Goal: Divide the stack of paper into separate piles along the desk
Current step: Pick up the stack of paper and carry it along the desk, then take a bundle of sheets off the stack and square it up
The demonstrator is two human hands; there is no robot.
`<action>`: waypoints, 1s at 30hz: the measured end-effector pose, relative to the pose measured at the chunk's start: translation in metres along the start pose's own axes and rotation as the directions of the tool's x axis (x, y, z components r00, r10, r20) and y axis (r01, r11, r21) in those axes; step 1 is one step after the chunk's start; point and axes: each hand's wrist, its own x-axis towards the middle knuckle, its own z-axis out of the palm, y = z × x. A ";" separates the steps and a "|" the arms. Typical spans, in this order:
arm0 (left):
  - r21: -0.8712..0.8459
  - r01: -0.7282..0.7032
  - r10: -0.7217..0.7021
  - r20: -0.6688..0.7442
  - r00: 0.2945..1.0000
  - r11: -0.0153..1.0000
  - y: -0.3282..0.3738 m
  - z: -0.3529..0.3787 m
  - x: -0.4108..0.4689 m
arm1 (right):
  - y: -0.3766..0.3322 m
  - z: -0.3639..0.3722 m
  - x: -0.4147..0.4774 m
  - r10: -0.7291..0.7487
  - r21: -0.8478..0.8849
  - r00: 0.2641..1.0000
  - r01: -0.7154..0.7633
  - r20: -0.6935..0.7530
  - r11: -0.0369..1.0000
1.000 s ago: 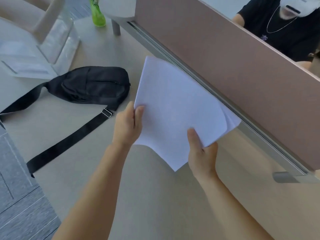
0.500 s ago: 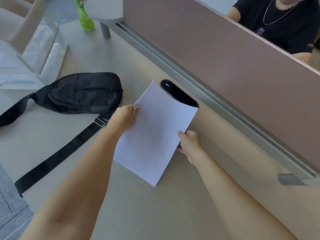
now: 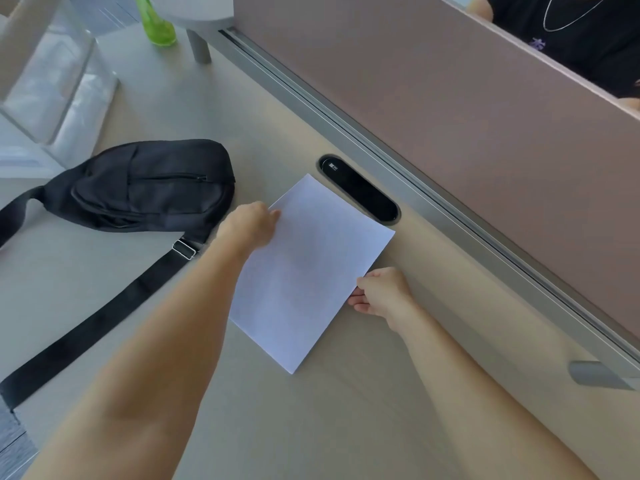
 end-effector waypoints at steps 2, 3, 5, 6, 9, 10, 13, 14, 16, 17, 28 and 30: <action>-0.024 0.030 -0.031 -0.029 0.999 0.999 0.005 0.000 0.000 | -0.001 -0.002 0.002 0.015 0.038 1.000 -0.015 0.003 0.999; -0.027 0.035 -0.036 -0.046 0.998 0.999 0.008 0.000 -0.001 | -0.001 -0.003 0.002 0.023 0.058 1.000 -0.023 0.010 0.998; -0.010 0.035 -0.036 -0.066 0.997 0.999 0.012 0.000 -0.001 | -0.001 -0.004 0.002 0.036 0.093 0.999 -0.039 0.032 0.995; 0.002 0.035 -0.034 -0.068 0.997 0.999 0.014 -0.002 0.000 | -0.002 -0.004 0.002 0.040 0.103 0.998 -0.044 0.040 0.994; 0.017 0.047 -0.046 -0.055 0.997 0.999 0.015 -0.005 0.003 | -0.003 -0.006 0.003 0.039 0.112 0.998 -0.045 0.049 0.993; 0.017 0.057 -0.056 -0.058 0.997 0.998 0.015 -0.006 0.003 | -0.003 -0.007 0.003 0.039 0.120 0.998 -0.045 0.053 0.992; 0.022 0.099 -0.096 -0.102 0.990 0.995 0.017 -0.007 -0.001 | -0.001 -0.007 0.002 0.043 0.149 0.998 -0.050 0.055 0.988; 0.012 0.119 -0.117 -0.112 0.987 0.993 0.018 -0.008 -0.004 | 0.000 -0.007 0.001 0.042 0.155 0.998 -0.050 0.053 0.987; -0.011 0.168 -0.168 -0.116 0.979 0.986 0.021 -0.009 -0.012 | 0.003 -0.008 -0.002 0.039 0.157 0.998 -0.046 0.047 0.987; -0.011 0.182 -0.182 -0.121 0.976 0.983 0.022 -0.011 -0.016 | 0.004 -0.009 -0.005 0.037 0.154 0.998 -0.043 0.042 0.987; -0.097 -0.062 0.057 -0.048 0.997 0.993 0.056 -0.028 -0.133 | 0.050 -0.073 -0.116 -0.153 0.240 0.988 0.149 -0.001 0.959; -0.172 -0.109 0.105 -0.030 0.994 0.979 0.072 -0.028 -0.172 | 0.063 -0.094 -0.150 -0.202 0.265 0.979 0.205 -0.039 0.942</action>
